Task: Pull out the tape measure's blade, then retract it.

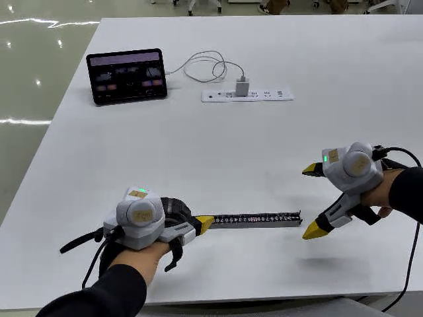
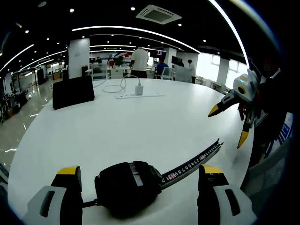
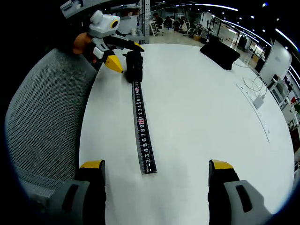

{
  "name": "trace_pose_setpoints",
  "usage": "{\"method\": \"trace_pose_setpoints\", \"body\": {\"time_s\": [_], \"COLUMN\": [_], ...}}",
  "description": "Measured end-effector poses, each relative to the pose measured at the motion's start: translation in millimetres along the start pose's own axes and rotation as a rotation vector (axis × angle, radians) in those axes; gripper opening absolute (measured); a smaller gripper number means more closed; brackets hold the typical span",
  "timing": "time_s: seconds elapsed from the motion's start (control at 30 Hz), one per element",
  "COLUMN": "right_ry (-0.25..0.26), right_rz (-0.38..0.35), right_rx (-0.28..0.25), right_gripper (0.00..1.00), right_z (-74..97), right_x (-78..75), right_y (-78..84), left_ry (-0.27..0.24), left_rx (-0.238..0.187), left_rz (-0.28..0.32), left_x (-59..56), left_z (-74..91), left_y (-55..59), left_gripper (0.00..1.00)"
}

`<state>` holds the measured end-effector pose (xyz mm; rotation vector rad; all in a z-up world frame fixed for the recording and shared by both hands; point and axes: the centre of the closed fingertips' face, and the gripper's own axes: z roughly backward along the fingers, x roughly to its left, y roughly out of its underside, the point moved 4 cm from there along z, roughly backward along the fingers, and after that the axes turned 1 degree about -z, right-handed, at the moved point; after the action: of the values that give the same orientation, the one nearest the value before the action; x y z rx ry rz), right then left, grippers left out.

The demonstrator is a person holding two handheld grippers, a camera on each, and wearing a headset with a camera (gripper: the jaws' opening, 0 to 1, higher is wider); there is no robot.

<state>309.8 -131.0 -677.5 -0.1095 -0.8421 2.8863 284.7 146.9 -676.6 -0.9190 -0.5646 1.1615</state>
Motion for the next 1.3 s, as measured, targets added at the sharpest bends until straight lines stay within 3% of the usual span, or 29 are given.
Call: {"method": "trace_pose_setpoints", "body": {"time_s": [0.13,0.23,0.57,0.73,1.0,1.3], "right_ry": [-0.014,-0.029,-0.085,-0.082,-0.106,-0.099], "right_rz": [0.029,0.059,0.103,0.087,0.089,0.086], "right_rx": [0.026,0.02,0.071,0.103,0.115,0.125], "right_gripper": [0.78,0.64,0.42,0.35,0.22,0.12], "right_z": [-7.0,-10.4,-24.8,-25.8,-28.4,-32.3], "right_x": [0.5,1.3,8.2,9.1,14.7,14.0], "right_y": [2.8,0.8,17.2,23.0,25.2,25.0], "left_ry": [-0.001,-0.006,-0.014,-0.016,-0.014,-0.016], "left_rx": [0.01,0.003,-0.014,-0.019,-0.016,-0.003], "left_rz": [0.012,0.017,0.03,0.037,0.044,0.048], "left_x": [3.0,4.8,7.9,8.7,9.0,10.0], "left_z": [-1.4,-1.7,-1.0,-1.7,-2.1,-3.5], "left_y": [3.3,3.2,0.6,0.3,1.1,4.6], "left_gripper": [1.0,1.0,1.0,1.0,1.0,1.0]}}
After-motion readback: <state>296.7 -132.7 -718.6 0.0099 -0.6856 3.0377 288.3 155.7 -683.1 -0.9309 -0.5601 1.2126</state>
